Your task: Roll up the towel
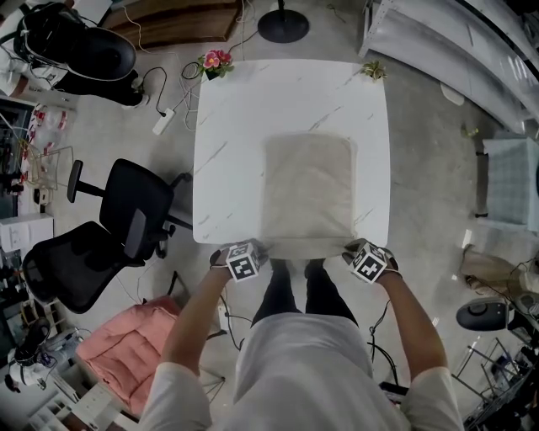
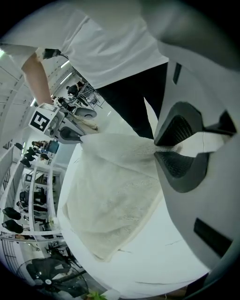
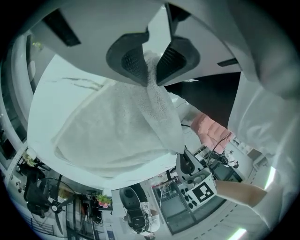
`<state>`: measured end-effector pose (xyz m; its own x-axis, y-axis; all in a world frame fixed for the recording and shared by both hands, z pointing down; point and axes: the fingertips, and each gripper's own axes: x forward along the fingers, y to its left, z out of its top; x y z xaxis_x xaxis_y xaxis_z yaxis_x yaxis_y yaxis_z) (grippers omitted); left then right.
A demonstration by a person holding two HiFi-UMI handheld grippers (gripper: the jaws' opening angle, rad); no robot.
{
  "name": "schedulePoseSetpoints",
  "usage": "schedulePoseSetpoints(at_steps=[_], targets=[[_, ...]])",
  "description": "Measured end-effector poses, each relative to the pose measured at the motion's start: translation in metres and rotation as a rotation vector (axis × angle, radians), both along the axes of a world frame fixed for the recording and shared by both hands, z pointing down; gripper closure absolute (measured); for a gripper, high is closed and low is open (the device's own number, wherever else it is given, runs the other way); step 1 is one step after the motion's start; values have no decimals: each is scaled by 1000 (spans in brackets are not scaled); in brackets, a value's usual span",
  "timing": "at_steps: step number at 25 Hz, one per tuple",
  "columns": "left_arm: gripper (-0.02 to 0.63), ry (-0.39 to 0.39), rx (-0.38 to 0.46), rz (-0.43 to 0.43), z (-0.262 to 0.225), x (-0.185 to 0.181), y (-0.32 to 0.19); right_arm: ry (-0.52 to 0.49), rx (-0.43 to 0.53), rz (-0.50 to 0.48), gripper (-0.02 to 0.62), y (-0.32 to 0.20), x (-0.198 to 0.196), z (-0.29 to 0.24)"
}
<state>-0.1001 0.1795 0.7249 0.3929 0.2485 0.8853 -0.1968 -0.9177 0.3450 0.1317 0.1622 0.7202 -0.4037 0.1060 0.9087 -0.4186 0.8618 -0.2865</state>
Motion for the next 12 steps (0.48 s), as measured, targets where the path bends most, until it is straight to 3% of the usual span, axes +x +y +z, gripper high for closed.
schedulePoseSetpoints(at_steps=[5, 12], targets=[[543, -4, 56, -29, -7, 1, -37, -1, 18, 7, 522, -31, 1, -5], [506, -54, 246, -118, 3, 0, -87, 27, 120, 51, 497, -70, 3, 3]])
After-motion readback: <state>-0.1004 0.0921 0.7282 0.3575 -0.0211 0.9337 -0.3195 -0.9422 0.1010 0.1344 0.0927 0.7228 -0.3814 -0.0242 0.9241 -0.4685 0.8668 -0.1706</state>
